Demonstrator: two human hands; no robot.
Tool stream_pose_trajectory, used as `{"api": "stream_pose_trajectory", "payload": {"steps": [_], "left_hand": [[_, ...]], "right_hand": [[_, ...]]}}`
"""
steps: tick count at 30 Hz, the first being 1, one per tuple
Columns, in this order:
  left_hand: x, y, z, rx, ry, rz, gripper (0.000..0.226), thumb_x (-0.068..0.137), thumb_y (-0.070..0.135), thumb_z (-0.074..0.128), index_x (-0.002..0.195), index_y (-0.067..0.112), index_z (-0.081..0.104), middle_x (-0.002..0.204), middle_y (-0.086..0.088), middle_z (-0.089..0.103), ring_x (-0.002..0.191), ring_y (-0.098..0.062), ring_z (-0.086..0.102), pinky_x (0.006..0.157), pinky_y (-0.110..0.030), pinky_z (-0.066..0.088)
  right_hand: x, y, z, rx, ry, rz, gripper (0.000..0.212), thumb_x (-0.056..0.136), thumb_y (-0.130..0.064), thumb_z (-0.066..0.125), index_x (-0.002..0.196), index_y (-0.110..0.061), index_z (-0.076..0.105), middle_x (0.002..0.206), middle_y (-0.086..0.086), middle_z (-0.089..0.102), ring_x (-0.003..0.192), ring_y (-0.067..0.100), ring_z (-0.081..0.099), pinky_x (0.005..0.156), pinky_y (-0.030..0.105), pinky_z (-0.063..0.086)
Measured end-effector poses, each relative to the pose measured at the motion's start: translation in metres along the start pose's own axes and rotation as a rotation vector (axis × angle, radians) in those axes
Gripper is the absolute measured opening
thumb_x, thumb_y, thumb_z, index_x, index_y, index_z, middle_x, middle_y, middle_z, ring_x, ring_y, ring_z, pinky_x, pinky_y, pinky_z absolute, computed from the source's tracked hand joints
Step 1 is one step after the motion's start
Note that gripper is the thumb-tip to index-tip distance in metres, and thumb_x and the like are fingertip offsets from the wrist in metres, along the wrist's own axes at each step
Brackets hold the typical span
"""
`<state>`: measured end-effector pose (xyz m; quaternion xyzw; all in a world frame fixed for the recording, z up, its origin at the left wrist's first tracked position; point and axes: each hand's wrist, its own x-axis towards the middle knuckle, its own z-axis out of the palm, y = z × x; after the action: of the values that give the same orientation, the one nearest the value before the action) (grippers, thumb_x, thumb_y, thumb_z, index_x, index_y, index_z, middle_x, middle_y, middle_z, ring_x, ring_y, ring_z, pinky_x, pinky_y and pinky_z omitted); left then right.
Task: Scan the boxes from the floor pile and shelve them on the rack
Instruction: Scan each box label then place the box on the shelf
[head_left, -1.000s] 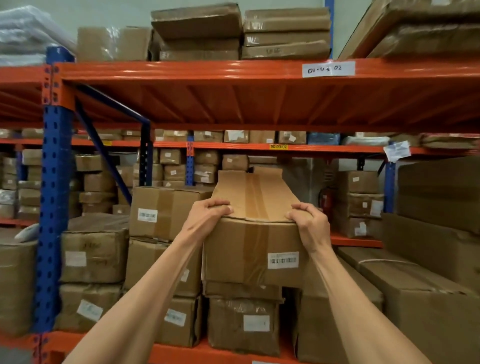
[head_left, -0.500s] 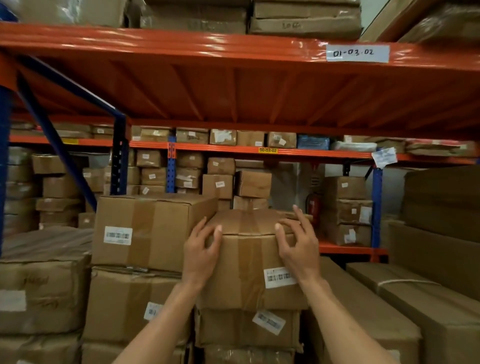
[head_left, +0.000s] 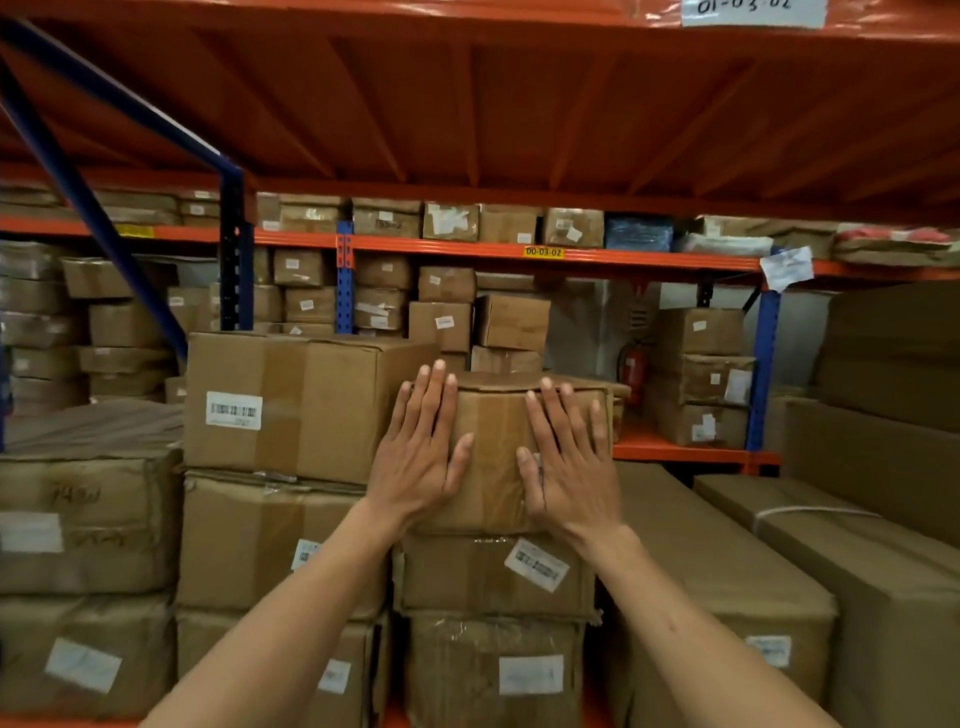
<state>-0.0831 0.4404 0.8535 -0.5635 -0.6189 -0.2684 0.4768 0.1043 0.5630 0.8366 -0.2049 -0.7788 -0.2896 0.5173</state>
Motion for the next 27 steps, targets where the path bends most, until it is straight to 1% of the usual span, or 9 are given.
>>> {"api": "stream_pose_trajectory", "payload": {"steps": [4, 8, 13, 16, 19, 22, 24, 26, 27], "left_hand": [[-0.001, -0.004, 0.016, 0.004, -0.009, -0.004, 0.071, 0.102, 0.043, 0.028, 0.155, -0.003, 0.016, 0.164, -0.021, 0.007, 0.153, -0.031, 0.006, 0.124, -0.051, 0.012], [0.001, -0.005, 0.023, -0.009, -0.012, -0.011, 0.07, 0.103, 0.042, 0.026, 0.155, -0.003, 0.015, 0.164, -0.021, 0.007, 0.153, -0.031, 0.005, 0.124, -0.05, 0.01], [-0.004, -0.003, 0.027, -0.025, -0.024, -0.026, 0.07, 0.103, 0.042, 0.025, 0.155, -0.003, 0.015, 0.165, -0.02, 0.005, 0.154, -0.03, 0.004, 0.124, -0.049, 0.007], [-0.017, 0.002, 0.027, -0.046, -0.056, -0.035, 0.072, 0.103, 0.045, 0.024, 0.155, -0.003, 0.014, 0.165, -0.021, 0.001, 0.153, -0.032, 0.001, 0.124, -0.051, 0.006], [-0.038, 0.004, 0.026, -0.049, -0.129, -0.01, 0.075, 0.103, 0.048, 0.027, 0.156, -0.001, 0.007, 0.164, -0.021, -0.007, 0.153, -0.033, -0.004, 0.124, -0.051, 0.005], [-0.066, -0.001, 0.024, -0.032, -0.215, 0.029, 0.077, 0.103, 0.051, 0.029, 0.157, 0.002, 0.004, 0.165, -0.019, -0.01, 0.153, -0.032, -0.005, 0.124, -0.049, 0.007], [-0.087, -0.001, 0.024, -0.023, -0.245, 0.033, 0.079, 0.102, 0.052, 0.033, 0.157, 0.003, 0.003, 0.165, -0.02, -0.009, 0.153, -0.033, -0.005, 0.124, -0.047, 0.007], [-0.099, 0.0, 0.019, -0.002, -0.283, 0.049, 0.084, 0.1, 0.051, 0.04, 0.157, 0.002, 0.004, 0.164, -0.021, -0.008, 0.153, -0.034, -0.003, 0.122, -0.047, 0.008], [-0.107, -0.002, 0.016, 0.002, -0.334, 0.054, 0.087, 0.098, 0.051, 0.043, 0.157, 0.001, 0.004, 0.164, -0.022, -0.008, 0.153, -0.035, -0.002, 0.121, -0.048, 0.008]], "right_hand": [[-0.004, 0.001, 0.013, 0.016, -0.004, 0.014, 0.069, 0.102, -0.038, 0.045, 0.162, -0.009, 0.026, 0.172, 0.009, 0.014, 0.159, 0.026, 0.012, 0.125, 0.059, 0.018], [-0.001, 0.002, 0.019, 0.007, -0.033, 0.019, 0.07, 0.102, -0.038, 0.045, 0.163, -0.009, 0.024, 0.172, 0.009, 0.013, 0.159, 0.026, 0.011, 0.125, 0.059, 0.016], [-0.006, 0.001, 0.022, 0.005, -0.078, 0.052, 0.069, 0.104, -0.039, 0.037, 0.163, -0.01, 0.021, 0.173, 0.009, 0.011, 0.159, 0.026, 0.01, 0.125, 0.059, 0.016], [-0.01, -0.007, 0.017, 0.017, -0.126, 0.104, 0.068, 0.105, -0.038, 0.032, 0.165, -0.01, 0.016, 0.173, 0.009, 0.004, 0.16, 0.026, 0.005, 0.126, 0.059, 0.011], [-0.02, -0.022, 0.013, 0.042, -0.206, 0.174, 0.069, 0.106, -0.04, 0.029, 0.165, -0.011, 0.007, 0.173, 0.009, -0.006, 0.16, 0.028, -0.004, 0.127, 0.057, 0.0], [-0.046, -0.042, 0.008, 0.039, -0.298, 0.222, 0.072, 0.106, -0.045, 0.029, 0.165, -0.012, 0.002, 0.172, 0.011, -0.013, 0.159, 0.03, -0.01, 0.126, 0.057, -0.002], [-0.06, -0.054, -0.001, 0.008, -0.422, 0.261, 0.075, 0.106, -0.048, 0.026, 0.165, -0.015, -0.005, 0.17, 0.011, -0.021, 0.157, 0.03, -0.018, 0.125, 0.057, -0.005], [-0.065, -0.06, -0.013, 0.031, -0.549, 0.302, 0.077, 0.105, -0.051, 0.023, 0.162, -0.02, -0.019, 0.166, 0.007, -0.035, 0.153, 0.027, -0.032, 0.126, 0.056, -0.008], [-0.065, -0.063, -0.022, 0.05, -0.635, 0.324, 0.077, 0.105, -0.052, 0.022, 0.16, -0.022, -0.025, 0.163, 0.005, -0.041, 0.151, 0.027, -0.036, 0.126, 0.055, -0.01]]}}
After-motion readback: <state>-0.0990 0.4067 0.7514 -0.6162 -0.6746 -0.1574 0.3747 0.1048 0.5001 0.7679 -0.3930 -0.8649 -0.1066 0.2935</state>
